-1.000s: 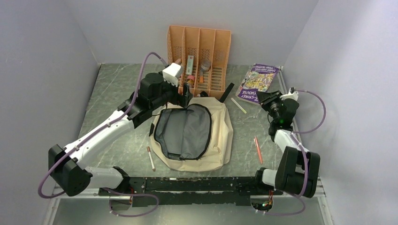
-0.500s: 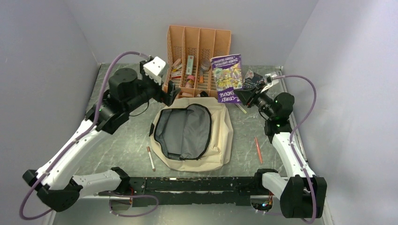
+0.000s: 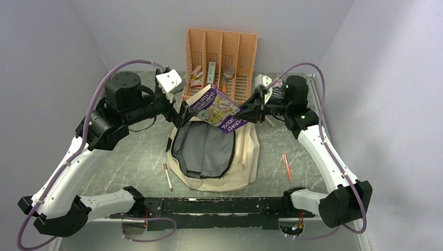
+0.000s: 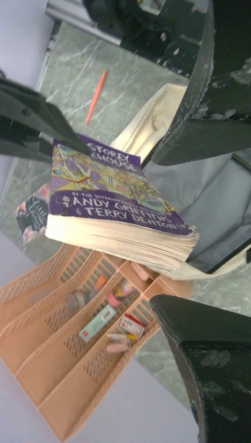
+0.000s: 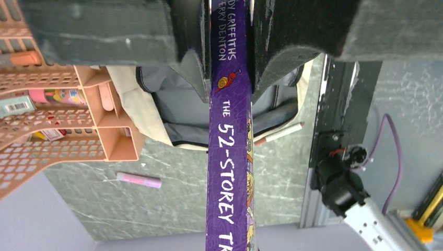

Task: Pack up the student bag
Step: Pick up the book from the center of the board.

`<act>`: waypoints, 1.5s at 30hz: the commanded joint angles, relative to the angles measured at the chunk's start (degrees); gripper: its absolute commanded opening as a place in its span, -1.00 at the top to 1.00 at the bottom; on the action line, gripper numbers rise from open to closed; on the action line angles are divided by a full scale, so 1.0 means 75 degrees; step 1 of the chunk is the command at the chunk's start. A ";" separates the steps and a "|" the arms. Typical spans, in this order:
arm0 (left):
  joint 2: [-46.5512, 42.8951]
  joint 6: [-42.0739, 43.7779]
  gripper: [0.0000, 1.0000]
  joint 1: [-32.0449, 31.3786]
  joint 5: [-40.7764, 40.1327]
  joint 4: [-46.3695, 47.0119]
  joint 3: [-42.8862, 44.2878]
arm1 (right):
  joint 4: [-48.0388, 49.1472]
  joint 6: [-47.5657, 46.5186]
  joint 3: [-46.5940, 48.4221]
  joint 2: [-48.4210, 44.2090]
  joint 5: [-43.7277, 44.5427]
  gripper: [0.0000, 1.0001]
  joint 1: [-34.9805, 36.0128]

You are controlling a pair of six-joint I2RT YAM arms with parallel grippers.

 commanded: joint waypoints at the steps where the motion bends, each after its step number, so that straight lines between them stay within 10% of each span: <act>1: 0.0053 -0.0012 -0.94 0.0050 0.1105 -0.0775 0.0304 | -0.2231 -0.2261 0.0867 0.0174 -0.0791 1.00 0.0233; 14: 0.0633 -0.0086 -0.94 0.0041 0.2670 -0.0859 -0.0109 | -0.3668 -0.3497 0.1324 0.0231 -0.1099 1.00 0.0742; 26: 0.0529 -0.0238 -0.42 0.0035 0.3334 -0.1001 -0.0702 | -0.3670 -0.3405 0.1531 0.0115 -0.1075 1.00 0.0748; 32: 0.0532 -0.0261 -0.01 0.0045 0.3516 -0.1057 -0.0750 | -0.3584 -0.3290 0.1539 0.0102 -0.1077 1.00 0.0750; 37: 0.0583 -0.0303 0.88 0.0033 0.3466 -0.0933 -0.0815 | -0.3273 -0.3074 0.1309 0.0105 -0.1060 1.00 0.0750; 45: 0.0304 -0.1012 0.90 0.0037 0.1330 -0.0199 -0.1286 | -0.0410 -0.0510 0.0296 -0.0159 0.0219 -0.02 0.0750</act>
